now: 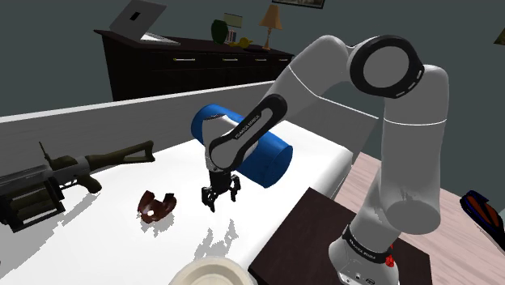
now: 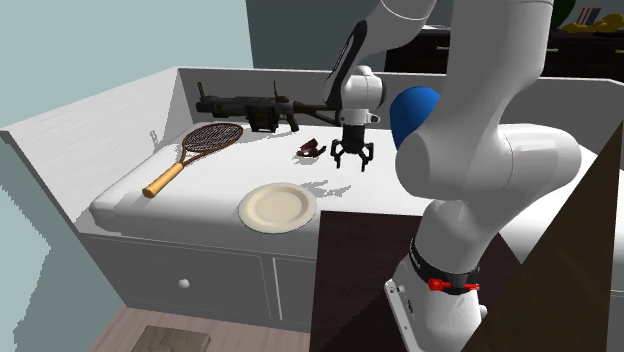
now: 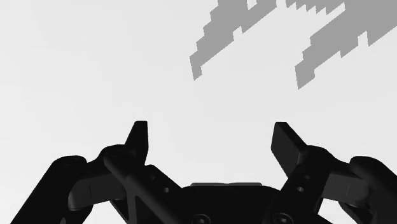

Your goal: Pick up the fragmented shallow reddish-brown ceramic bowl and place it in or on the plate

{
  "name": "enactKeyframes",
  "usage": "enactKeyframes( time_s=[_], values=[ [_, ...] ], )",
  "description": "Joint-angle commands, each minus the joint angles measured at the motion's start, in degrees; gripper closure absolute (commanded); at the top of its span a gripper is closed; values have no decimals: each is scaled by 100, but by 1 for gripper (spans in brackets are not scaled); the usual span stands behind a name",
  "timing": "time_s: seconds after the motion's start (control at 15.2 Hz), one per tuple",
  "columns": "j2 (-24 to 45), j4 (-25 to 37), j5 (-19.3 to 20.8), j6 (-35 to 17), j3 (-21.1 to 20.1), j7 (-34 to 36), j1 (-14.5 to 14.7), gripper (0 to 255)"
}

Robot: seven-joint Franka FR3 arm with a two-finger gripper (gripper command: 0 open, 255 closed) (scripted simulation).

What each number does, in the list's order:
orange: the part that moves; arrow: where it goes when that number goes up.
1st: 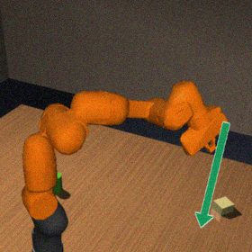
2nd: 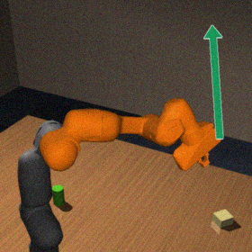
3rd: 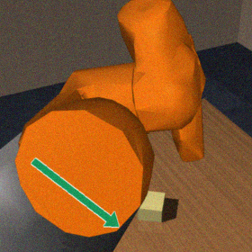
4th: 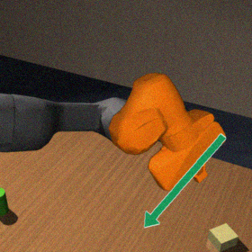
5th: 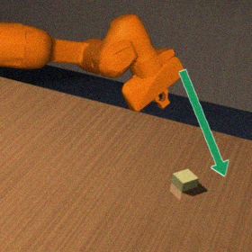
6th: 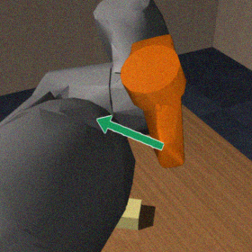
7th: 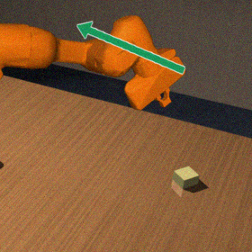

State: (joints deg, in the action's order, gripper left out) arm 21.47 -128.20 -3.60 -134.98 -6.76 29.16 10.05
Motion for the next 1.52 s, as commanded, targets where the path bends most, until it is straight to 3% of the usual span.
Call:
enactKeyframes(
  time_s=[0.0,1.06,1.45],
  values=[
    [167,126,16,-422,-28,-1,51,0],
    [1644,1847,471,-3151,98,305,846,0],
    [2103,2378,552,-3512,209,372,1039,0]
  ],
)
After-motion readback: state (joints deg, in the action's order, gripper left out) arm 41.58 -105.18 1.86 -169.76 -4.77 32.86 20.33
